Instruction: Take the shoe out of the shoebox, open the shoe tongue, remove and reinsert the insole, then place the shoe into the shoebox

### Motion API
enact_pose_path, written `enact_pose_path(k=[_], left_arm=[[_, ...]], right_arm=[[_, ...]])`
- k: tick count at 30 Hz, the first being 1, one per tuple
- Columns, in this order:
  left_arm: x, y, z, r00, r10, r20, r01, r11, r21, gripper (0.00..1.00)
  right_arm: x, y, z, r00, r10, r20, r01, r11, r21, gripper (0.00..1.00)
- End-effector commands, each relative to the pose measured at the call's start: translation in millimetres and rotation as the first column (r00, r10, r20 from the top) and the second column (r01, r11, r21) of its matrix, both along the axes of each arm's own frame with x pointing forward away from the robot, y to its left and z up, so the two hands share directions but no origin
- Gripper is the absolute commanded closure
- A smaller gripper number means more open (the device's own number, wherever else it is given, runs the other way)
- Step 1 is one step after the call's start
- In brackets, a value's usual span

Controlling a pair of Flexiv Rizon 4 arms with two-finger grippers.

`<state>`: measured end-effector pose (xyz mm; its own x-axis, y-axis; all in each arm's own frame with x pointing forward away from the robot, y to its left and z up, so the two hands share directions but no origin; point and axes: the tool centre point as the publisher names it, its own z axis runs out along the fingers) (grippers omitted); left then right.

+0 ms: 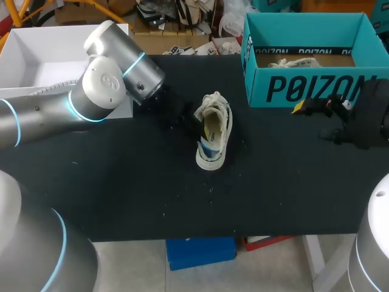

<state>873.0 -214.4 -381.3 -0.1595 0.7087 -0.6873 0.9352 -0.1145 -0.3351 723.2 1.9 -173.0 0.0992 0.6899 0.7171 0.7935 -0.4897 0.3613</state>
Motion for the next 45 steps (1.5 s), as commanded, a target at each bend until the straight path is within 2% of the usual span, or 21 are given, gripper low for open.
enact_pose_path(k=[1, 5, 6, 7, 8, 11, 15, 19, 21, 22, 26, 28, 35, 45], left_arm=[[2.8, -1.2, -0.9, 0.999, 0.029, 0.018, -0.029, 0.999, 0.017, 1.0], [4.2, -0.4, -1.5, 0.999, 0.044, 0.021, -0.045, 0.999, 0.027, 0.98], [3.7, -0.7, -0.2, 0.999, 0.046, 0.021, -0.046, 0.999, 0.027, 0.83], [2.3, -1.0, 2.1, 0.999, 0.045, 0.022, -0.046, 0.999, 0.023, 0.72], [0.0, -1.0, 5.2, 0.999, 0.042, 0.026, -0.043, 0.999, 0.017, 0.65], [-7.9, 2.5, 16.3, 0.999, 0.031, 0.042, -0.031, 1.0, 0.001, 0.55], [-20.0, 14.4, 30.8, 0.998, 0.022, 0.062, -0.021, 1.0, -0.01, 0.55], [-26.6, 24.7, 30.0, 0.996, 0.019, 0.089, -0.021, 1.0, 0.015, 0.57], [-27.3, 26.5, 24.4, 0.996, 0.023, 0.088, -0.026, 0.999, 0.036, 0.62], [-27.6, 26.6, 22.1, 0.996, 0.024, 0.09, -0.028, 0.999, 0.045, 0.67], [-26.8, 23.2, 14.2, 0.995, 0.015, 0.103, -0.022, 0.997, 0.069, 0.74], [-25.8, 21.0, 11.4, 0.994, 0.013, 0.104, -0.021, 0.997, 0.081, 0.83], [-16.3, 19.0, 3.2, 0.988, 0.01, 0.157, -0.033, 0.989, 0.147, 0.95], [-12.4, 11.8, -2.1, 0.988, 0.008, 0.155, -0.032, 0.988, 0.152, 0.96]], right_arm=[[0.7, 1.1, 0.4, 1.0, -0.002, -0.002, 0.002, 1.0, -0.002, 0.0], [0.7, 1.1, 0.4, 1.0, -0.002, -0.002, 0.002, 1.0, -0.002, 0.0], [0.7, 1.1, 0.4, 1.0, -0.002, -0.002, 0.002, 1.0, -0.002, 0.0], [0.7, 1.1, 0.4, 1.0, -0.002, -0.002, 0.002, 1.0, -0.002, 0.0], [0.7, 1.1, 0.4, 1.0, -0.002, -0.002, 0.002, 1.0, -0.002, 0.0], [0.7, 1.1, 0.4, 1.0, -0.002, -0.002, 0.002, 1.0, -0.002, 0.0], [0.7, 1.1, 0.4, 1.0, -0.002, -0.002, 0.002, 1.0, -0.002, 0.0], [0.7, 1.1, 0.4, 1.0, -0.002, -0.002, 0.002, 1.0, -0.002, 0.0], [0.7, 1.1, 0.4, 1.0, -0.002, -0.002, 0.002, 1.0, -0.002, 0.0], [0.7, 1.1, 0.4, 1.0, -0.002, -0.002, 0.002, 1.0, -0.002, 0.0], [0.7, 1.1, 0.4, 1.0, -0.002, -0.002, 0.002, 1.0, -0.002, 0.0], [0.7, 1.1, 0.4, 1.0, -0.002, -0.002, 0.002, 1.0, -0.002, 0.0], [0.7, 1.1, 0.4, 1.0, -0.002, -0.002, 0.002, 1.0, -0.002, 0.0], [0.7, 1.1, 0.4, 1.0, -0.002, -0.002, 0.002, 1.0, -0.002, 0.0]])
